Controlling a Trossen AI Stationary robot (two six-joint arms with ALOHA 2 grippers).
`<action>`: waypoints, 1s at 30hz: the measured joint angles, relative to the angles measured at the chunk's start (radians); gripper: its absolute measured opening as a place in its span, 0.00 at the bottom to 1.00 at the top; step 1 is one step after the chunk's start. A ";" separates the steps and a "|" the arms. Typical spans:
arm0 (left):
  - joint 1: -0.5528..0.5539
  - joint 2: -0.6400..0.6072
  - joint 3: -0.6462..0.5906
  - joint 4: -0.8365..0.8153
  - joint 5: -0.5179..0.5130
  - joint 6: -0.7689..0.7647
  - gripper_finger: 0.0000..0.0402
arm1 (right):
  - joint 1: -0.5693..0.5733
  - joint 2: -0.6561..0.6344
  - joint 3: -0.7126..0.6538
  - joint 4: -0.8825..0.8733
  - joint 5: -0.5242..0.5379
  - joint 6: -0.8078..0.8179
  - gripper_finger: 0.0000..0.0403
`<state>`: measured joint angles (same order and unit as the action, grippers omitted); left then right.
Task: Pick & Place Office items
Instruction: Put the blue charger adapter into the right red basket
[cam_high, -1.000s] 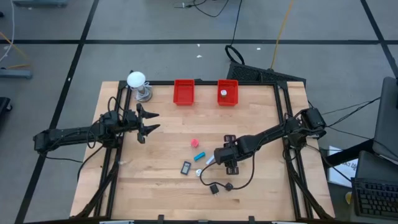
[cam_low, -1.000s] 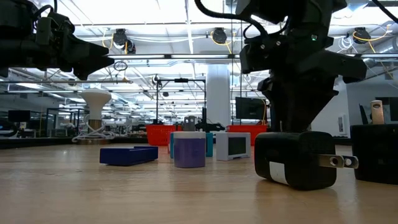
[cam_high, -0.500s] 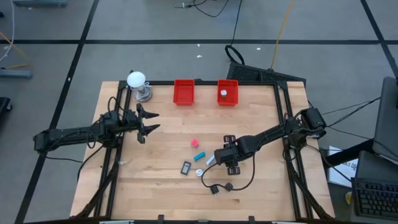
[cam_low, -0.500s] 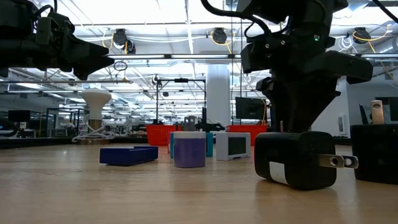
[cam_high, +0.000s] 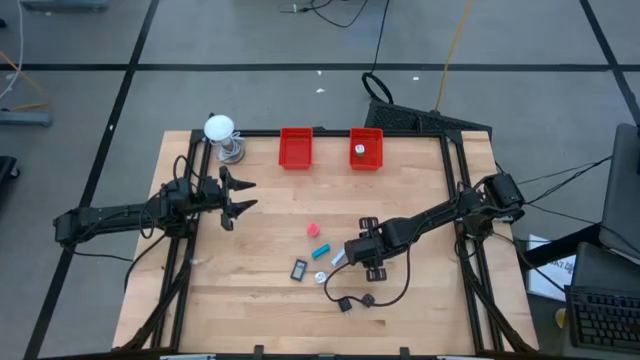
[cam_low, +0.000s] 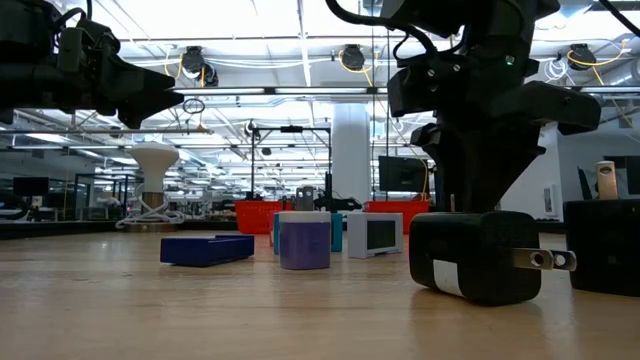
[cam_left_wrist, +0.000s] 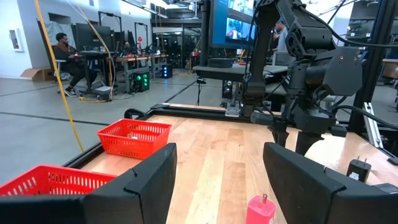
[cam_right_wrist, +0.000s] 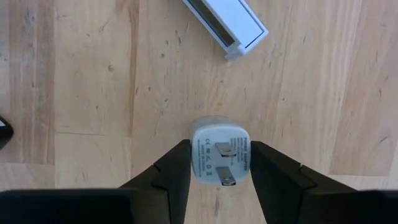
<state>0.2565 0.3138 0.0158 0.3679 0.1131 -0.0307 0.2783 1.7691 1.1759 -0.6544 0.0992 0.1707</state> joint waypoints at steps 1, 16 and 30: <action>0.000 0.000 0.000 0.000 0.000 0.000 0.61 | 0.000 0.000 0.000 0.000 0.000 0.000 0.35; 0.000 0.000 0.000 0.000 0.000 0.000 0.61 | -0.076 0.000 0.169 -0.144 -0.104 -0.048 0.34; 0.000 0.000 0.000 0.000 0.000 0.000 0.61 | -0.394 0.000 0.358 -0.242 -0.101 -0.322 0.34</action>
<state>0.2564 0.3140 0.0161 0.3679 0.1131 -0.0303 -0.1158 1.7691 1.5337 -0.8961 -0.0017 -0.1509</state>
